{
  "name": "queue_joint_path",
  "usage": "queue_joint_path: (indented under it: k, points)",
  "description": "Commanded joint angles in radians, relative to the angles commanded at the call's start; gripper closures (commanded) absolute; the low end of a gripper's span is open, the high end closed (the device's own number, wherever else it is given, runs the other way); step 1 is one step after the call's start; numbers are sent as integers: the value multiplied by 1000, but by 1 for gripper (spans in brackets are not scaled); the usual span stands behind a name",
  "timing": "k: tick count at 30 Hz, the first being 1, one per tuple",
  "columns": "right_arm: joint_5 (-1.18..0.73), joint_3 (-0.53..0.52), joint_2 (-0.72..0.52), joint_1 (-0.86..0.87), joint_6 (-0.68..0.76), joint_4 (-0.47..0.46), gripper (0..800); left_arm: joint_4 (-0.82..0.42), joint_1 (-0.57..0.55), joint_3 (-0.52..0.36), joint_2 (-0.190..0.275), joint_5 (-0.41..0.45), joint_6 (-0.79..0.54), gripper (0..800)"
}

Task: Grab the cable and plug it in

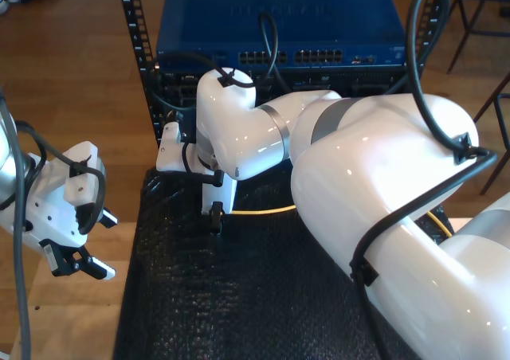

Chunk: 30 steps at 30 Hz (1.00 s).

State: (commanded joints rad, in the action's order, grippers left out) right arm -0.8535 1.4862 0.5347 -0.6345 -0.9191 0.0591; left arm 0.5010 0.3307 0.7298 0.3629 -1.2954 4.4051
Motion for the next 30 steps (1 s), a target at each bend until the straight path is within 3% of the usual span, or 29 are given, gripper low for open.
queue_joint_path:
  k: [13, 30]
  points:
    - [-2, -8, -2, 0, 18, -31, 344, 0, 0, 0, 0, 0, 0, 1]
    - [0, -12, -12, 0, 26, -31, 477, 0, 0, 0, 0, 0, 0, 1]
